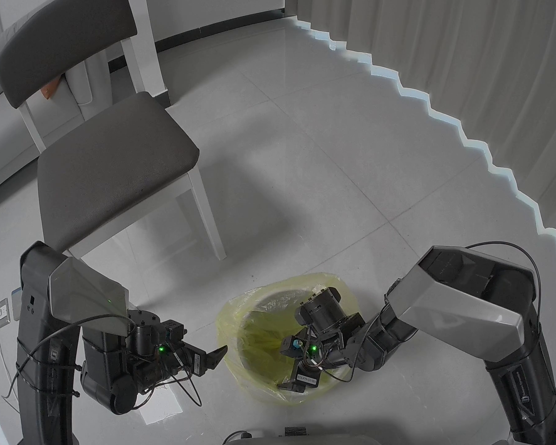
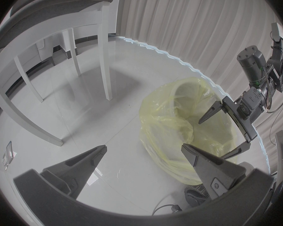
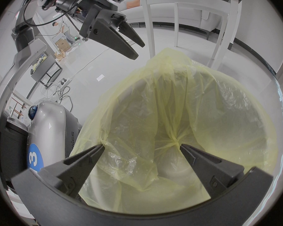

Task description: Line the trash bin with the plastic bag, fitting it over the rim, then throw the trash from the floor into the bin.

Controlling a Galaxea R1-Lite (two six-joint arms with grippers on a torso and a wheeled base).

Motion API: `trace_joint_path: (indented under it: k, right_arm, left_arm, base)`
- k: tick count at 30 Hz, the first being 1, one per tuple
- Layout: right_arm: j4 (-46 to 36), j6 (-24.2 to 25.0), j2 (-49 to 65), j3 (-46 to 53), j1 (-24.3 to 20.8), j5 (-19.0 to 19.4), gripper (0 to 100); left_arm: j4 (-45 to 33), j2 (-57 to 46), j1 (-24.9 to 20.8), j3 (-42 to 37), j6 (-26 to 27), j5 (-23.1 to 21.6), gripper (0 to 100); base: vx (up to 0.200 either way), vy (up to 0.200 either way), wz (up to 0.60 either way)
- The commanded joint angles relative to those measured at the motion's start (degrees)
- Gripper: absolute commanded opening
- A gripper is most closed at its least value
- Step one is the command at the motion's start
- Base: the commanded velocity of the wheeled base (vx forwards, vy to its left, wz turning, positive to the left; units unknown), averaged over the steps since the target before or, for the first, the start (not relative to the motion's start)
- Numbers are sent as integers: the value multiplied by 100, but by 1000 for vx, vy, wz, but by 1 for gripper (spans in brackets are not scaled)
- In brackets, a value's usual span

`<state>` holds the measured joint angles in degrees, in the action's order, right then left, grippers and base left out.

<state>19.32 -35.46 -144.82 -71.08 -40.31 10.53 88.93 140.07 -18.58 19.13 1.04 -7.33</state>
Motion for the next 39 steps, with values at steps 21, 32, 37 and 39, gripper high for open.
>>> trace_joint_path:
  k: [21,32,37,39]
  right_arm:
    - [107,22,657,517,-3,-7,100]
    - [10,13,-99,-204,-3,1,100]
    - [-412,-5,-178,-556,-3,1,100]
    - [-412,-13,-169,-521,-3,1,100]
  left_arm:
    - [19,407,329,601,-156,12,100]
    - [37,425,311,662,-165,12,100]
    - [-16,451,320,786,-165,12,100]
    - [-25,513,320,882,-165,12,100]
  base:
    - [0,0,0]
    - [0,0,0]
    - [0,0,0]
    - [0,0,0]
